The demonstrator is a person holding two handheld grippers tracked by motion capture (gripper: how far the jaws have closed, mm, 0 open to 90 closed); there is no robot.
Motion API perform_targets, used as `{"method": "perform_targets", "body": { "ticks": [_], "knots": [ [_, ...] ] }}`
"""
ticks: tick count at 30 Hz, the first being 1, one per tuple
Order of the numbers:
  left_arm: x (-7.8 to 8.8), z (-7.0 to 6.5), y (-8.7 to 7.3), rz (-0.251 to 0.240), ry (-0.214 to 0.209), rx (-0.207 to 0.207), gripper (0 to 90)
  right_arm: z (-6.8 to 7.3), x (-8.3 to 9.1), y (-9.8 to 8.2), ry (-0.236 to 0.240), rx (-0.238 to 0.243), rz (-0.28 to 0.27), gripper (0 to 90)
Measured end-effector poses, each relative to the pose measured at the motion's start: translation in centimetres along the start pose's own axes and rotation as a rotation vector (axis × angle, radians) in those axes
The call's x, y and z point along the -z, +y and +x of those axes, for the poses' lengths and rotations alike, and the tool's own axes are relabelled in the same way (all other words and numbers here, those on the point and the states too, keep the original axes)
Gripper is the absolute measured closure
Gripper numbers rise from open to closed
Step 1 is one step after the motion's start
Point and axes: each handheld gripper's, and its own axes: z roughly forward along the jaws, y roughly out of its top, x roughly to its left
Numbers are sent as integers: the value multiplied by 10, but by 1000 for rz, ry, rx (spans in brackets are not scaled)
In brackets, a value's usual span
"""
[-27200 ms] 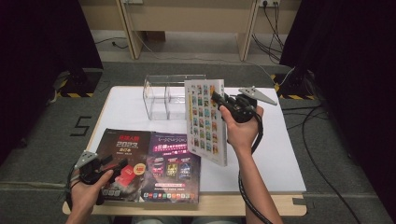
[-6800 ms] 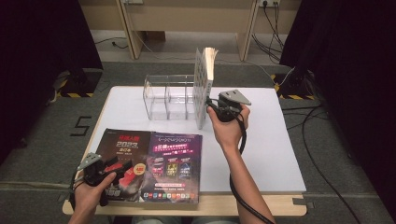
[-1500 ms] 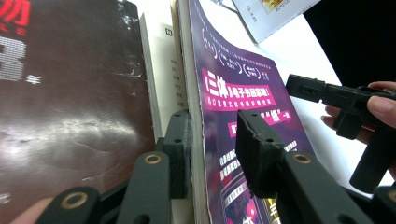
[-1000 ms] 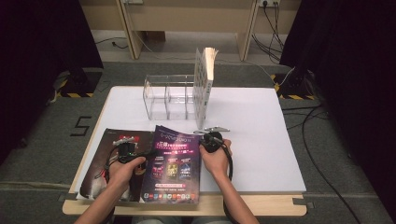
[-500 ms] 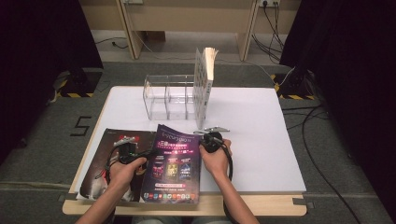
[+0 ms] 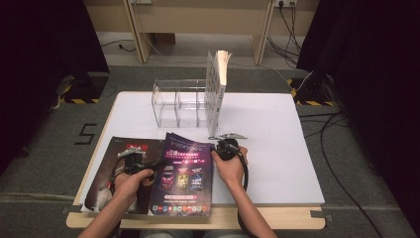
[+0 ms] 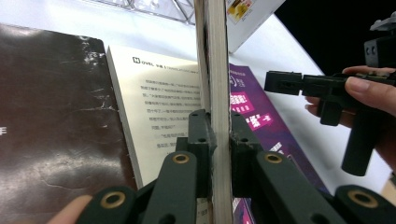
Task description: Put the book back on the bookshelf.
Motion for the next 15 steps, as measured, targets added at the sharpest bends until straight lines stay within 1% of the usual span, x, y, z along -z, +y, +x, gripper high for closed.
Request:
{"method": "perform_targets", "body": {
  "ticks": [1, 2, 5, 10, 15],
  "knots": [
    [0, 0, 0, -2, -3, -2, 821, 2, 0, 2, 8, 2, -2, 659],
    [0, 0, 0, -4, -6, -6, 822, 3, -1, 3, 11, 14, -4, 653],
    [3, -2, 1, -20, -29, -17, 822, 5, -4, 7, 22, 16, 3, 630],
    [5, -4, 1, -36, -52, -37, 822, 4, -11, 8, 43, -1, 26, 608],
    [6, -4, -1, -53, -81, -44, 823, 3, -13, 9, 62, -13, 29, 595]
  ]
}}
